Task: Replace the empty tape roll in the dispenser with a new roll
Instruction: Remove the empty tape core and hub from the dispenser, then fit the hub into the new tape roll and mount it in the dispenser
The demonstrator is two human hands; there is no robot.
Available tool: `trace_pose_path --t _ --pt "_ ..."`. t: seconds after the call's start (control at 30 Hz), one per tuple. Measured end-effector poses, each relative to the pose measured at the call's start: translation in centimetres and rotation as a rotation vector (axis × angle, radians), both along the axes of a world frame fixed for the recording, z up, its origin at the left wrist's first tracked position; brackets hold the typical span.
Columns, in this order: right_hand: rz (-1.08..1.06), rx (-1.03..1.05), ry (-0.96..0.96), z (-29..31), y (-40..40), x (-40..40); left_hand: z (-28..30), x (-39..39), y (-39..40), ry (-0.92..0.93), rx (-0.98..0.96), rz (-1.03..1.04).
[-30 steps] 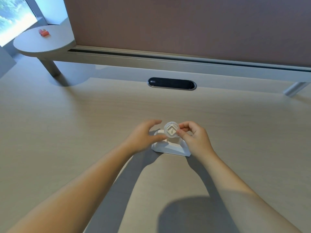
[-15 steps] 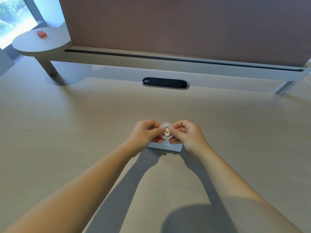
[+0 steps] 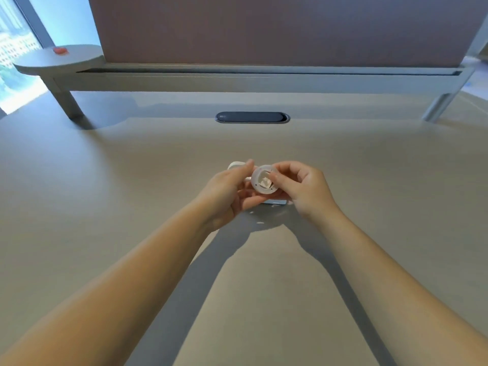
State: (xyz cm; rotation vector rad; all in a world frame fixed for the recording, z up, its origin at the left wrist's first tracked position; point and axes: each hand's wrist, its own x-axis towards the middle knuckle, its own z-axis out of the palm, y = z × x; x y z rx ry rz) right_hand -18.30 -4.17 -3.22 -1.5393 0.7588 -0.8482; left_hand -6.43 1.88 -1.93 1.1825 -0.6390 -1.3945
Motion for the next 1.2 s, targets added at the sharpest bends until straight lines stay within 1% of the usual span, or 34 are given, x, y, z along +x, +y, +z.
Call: trace_pose_path --t 0.07,0.2,0.27,0.33,0.47,0.53,0.57,0.63,0.7,0.8,0.87,0.93,1.0,1.13,1.2 --pt "-0.016 -0.026 0.015 -0.6 1.0 -0.5 -0.9 -0.7 0.9 0.002 -0.023 0.027" --pt "-0.022 -0.048 0.048 -1.2 2.6 -1.4 -2.3 -1.6 2.6 0.067 -0.041 0.074" --pt "-0.024 -0.069 0.065 -1.5 3.2 -1.7 -2.7 -1.8 3.2 0.059 -0.043 0.095" --pt "-0.056 -0.112 0.134 -2.0 3.4 -2.1 -3.2 -1.9 3.4 0.011 -0.047 0.133" --pt "-0.188 -0.223 0.323 -3.6 2.7 -3.3 -4.2 -2.0 3.5 -0.076 -0.024 0.174" --pt "-0.201 -0.264 0.443 -4.1 2.4 -3.6 -4.7 -2.0 3.3 -0.058 -0.031 0.187" --pt "-0.202 -0.258 0.464 -4.4 2.6 -3.6 -5.0 -2.0 3.5 -0.038 -0.036 0.202" --pt "-0.229 -0.291 0.49 -5.1 0.3 -4.3 -5.6 -2.9 0.9 -0.037 -0.04 0.22" --pt "-0.202 -0.357 0.533 -5.1 0.4 -4.0 -5.6 -2.6 0.7 -0.077 -0.038 0.211" --pt "-0.161 -0.468 0.533 -5.0 0.7 -3.8 -5.5 -2.5 0.8 -0.116 -0.05 0.173" --pt "-0.248 -0.503 0.524 -5.1 0.1 -4.1 -5.4 -2.7 0.7 -0.089 -0.06 0.169" --pt "-0.381 -0.489 0.499 -5.1 -1.1 -4.5 -5.2 -2.9 0.4 -0.082 -0.066 0.165" --pt "-0.432 -0.453 0.549 -5.3 -2.3 -4.7 -4.9 -2.9 0.2 -0.095 -0.069 0.156" --pt "-0.367 -0.38 0.774 -5.4 -3.8 -4.5 -4.6 -3.1 -0.2 -0.104 -0.071 0.134" --pt "-0.319 -0.386 0.783 -5.7 -4.2 -4.3 -4.7 -3.4 -0.3 -0.1 -0.057 0.129"
